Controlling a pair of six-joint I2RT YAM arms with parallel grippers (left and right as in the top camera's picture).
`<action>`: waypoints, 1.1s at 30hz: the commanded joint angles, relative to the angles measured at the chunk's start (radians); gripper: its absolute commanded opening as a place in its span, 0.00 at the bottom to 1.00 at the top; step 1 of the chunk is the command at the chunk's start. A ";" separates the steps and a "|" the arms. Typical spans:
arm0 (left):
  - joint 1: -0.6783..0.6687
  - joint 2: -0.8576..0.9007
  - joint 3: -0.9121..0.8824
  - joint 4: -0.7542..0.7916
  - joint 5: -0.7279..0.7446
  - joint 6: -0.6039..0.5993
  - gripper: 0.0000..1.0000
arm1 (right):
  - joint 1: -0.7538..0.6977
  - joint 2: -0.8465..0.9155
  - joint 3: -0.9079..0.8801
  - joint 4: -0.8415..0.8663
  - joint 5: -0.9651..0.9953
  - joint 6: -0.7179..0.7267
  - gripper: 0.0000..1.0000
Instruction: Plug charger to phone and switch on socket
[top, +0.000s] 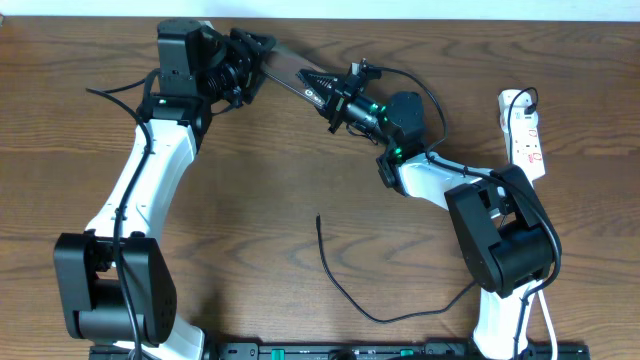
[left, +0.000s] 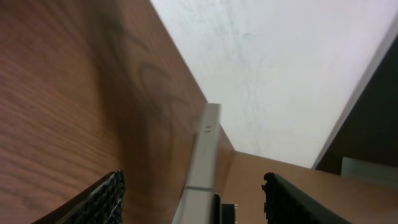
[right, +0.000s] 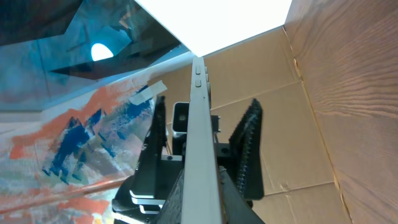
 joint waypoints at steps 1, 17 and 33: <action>0.002 0.006 0.003 0.016 0.020 0.009 0.68 | 0.021 0.000 0.011 0.016 0.007 0.010 0.01; 0.002 0.006 0.003 0.022 0.020 0.033 0.58 | 0.022 0.000 0.011 0.023 0.008 0.010 0.02; -0.006 0.006 0.003 0.022 0.020 0.062 0.48 | 0.031 0.000 0.011 0.026 0.013 0.010 0.01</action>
